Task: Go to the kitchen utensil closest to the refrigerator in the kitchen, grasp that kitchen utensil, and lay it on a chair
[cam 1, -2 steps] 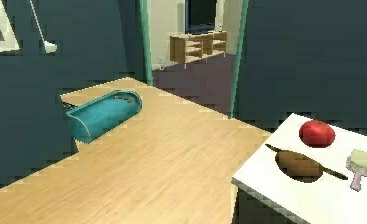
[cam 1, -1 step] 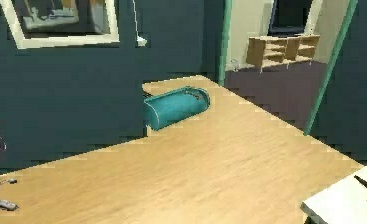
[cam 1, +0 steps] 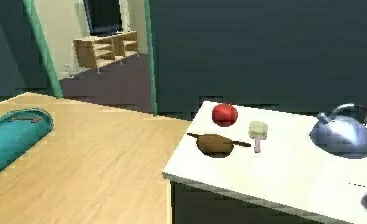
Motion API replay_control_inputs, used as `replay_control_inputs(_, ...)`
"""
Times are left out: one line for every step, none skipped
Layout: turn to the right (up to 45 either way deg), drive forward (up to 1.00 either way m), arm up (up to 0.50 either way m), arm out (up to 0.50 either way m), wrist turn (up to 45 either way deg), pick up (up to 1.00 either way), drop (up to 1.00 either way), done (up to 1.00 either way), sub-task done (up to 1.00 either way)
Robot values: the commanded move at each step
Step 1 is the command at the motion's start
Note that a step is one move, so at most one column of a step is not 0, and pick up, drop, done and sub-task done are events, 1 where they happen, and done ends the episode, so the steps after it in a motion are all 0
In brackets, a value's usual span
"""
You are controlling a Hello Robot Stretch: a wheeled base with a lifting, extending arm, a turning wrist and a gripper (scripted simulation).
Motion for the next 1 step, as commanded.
replay_control_inputs(18.0,0.00,0.00,0.00,0.0,0.00,0.00,0.00,0.00)
